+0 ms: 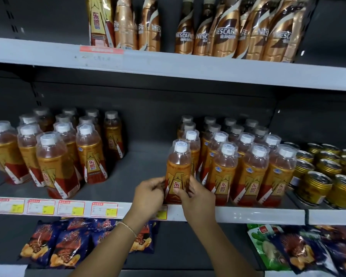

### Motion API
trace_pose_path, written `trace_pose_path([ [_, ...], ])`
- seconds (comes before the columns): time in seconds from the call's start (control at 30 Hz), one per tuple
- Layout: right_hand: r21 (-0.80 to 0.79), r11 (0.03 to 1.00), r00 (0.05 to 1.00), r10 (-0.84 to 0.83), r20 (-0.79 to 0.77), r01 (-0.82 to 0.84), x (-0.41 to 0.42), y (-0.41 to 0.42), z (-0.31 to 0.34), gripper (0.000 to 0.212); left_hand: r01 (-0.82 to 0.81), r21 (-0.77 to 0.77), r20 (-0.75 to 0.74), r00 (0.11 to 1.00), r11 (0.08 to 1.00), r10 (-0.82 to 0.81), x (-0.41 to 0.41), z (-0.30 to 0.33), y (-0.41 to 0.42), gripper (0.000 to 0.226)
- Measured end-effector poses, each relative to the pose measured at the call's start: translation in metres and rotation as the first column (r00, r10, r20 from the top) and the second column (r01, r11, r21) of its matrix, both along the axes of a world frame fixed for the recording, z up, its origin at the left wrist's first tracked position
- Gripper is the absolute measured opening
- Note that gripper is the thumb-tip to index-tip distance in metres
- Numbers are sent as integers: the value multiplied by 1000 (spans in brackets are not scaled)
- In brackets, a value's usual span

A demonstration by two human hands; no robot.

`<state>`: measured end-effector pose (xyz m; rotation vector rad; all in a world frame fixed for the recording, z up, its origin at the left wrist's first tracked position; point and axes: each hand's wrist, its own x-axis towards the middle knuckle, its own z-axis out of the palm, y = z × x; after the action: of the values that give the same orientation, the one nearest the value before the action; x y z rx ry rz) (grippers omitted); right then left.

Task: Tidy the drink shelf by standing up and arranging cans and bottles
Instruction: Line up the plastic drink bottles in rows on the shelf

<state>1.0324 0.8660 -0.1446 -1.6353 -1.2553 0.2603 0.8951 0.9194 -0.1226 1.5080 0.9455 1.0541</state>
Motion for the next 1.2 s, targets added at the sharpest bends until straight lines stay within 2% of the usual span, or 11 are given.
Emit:
trace_pose_path([
  [0.1, -18, 999, 997, -41, 68, 43, 5, -8, 1, 45, 7, -5, 32, 999, 1000, -7, 7, -3, -2, 69],
  [0.2, -51, 993, 987, -99, 128, 106, 9, -15, 1, 39, -1, -16, 47, 999, 1000, 2, 12, -7, -4, 59],
  [0.37, -96, 976, 969, -179, 170, 197, 13, -21, -1, 42, 4, 0, 24, 1000, 1000, -4, 19, -11, -8, 50],
  [0.7, -94, 985, 984, -132, 119, 143, 22, -25, -7, 47, 43, 40, 77, 996, 998, -46, 29, -22, -15, 38],
  [0.93, -123, 981, 988, -141, 68, 148, 27, -23, -11, 52, 38, 40, 136, 990, 998, -43, 31, -32, -11, 42],
  [1.07, -101, 981, 985, -160, 59, 165, 26, -22, -13, 52, 85, 45, 120, 989, 995, -90, 27, -31, -9, 45],
  [1.2, -106, 978, 980, -168, 101, 179, 26, -22, -14, 53, 111, 47, 112, 987, 993, -116, 25, -32, -8, 44],
])
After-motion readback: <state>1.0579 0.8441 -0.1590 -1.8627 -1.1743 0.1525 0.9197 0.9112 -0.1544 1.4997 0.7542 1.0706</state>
